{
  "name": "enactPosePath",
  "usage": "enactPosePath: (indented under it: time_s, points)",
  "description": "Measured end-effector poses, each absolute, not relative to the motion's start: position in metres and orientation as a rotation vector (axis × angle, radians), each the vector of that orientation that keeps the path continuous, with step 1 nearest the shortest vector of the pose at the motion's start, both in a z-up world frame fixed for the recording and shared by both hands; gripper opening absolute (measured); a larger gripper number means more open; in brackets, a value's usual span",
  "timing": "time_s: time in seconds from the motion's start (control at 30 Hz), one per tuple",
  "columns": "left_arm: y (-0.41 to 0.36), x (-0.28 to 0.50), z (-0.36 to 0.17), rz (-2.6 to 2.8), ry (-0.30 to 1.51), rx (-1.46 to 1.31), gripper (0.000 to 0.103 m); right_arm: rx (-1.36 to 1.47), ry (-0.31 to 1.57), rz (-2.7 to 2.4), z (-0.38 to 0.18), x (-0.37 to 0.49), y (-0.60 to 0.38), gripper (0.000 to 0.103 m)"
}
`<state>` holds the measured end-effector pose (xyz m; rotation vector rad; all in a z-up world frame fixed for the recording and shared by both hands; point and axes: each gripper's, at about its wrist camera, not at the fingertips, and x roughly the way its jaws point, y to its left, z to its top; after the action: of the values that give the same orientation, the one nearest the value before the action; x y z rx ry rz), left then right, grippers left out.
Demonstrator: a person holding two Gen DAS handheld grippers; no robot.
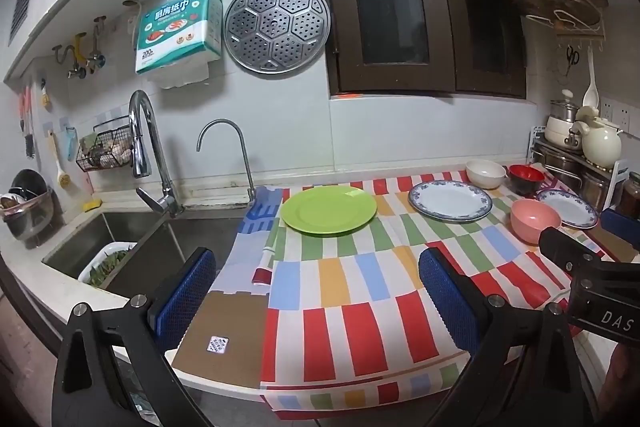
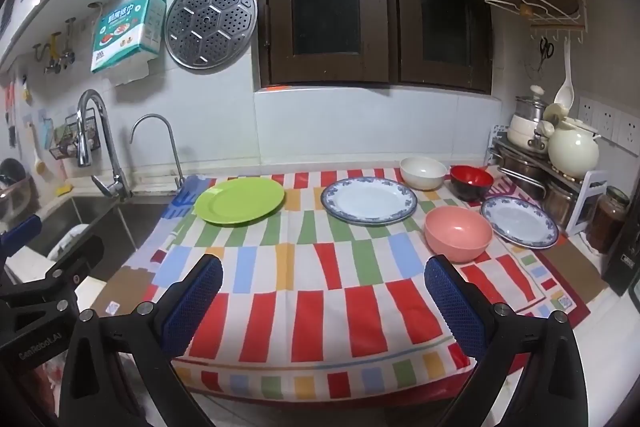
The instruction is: Organize plates and bowls
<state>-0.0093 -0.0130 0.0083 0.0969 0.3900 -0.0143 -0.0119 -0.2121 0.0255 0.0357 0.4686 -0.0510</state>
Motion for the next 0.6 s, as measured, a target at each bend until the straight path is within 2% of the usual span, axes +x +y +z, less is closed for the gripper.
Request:
enactPosePath:
  time_s: [0.6]
  points:
    - [-0.0104, -0.0103, 0.0034, 0.013, 0.387, 0.099, 0.103, 0.019, 0.460, -0.059, 0.0276, -0.0157, -0.2141, 0.102]
